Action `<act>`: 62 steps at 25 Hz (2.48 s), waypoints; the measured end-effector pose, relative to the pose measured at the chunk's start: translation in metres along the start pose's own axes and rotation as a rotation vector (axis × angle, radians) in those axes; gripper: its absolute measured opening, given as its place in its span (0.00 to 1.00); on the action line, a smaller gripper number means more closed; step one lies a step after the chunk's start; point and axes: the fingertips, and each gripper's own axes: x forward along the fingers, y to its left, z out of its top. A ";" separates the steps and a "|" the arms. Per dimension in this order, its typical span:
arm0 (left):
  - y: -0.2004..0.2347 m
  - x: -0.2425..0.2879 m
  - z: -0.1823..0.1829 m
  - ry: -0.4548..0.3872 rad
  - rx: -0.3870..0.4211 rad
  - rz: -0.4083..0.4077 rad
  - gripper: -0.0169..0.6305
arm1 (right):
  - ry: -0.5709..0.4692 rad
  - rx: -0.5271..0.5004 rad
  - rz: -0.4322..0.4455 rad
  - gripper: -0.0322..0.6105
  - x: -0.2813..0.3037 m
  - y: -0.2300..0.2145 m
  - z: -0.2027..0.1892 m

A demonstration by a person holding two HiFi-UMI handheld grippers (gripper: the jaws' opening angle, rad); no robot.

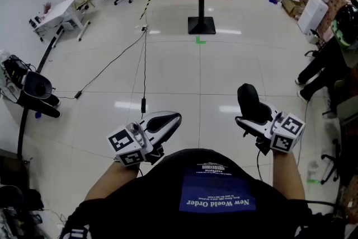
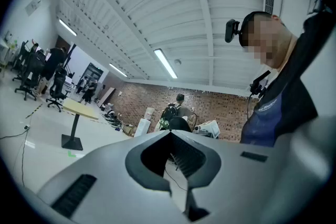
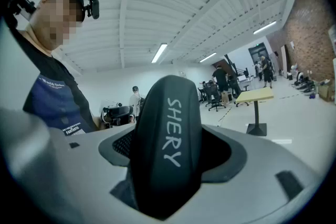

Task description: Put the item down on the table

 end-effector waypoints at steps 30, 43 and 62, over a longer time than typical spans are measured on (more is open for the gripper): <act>0.019 0.137 -0.008 0.020 -0.027 -0.076 0.01 | 0.004 0.002 -0.051 0.57 -0.061 -0.115 0.011; 0.201 0.058 0.073 -0.020 -0.001 -0.096 0.01 | -0.006 -0.045 -0.081 0.57 0.134 -0.139 0.085; 0.373 0.073 0.116 -0.060 -0.016 0.035 0.01 | 0.053 -0.047 0.029 0.57 0.288 -0.263 0.124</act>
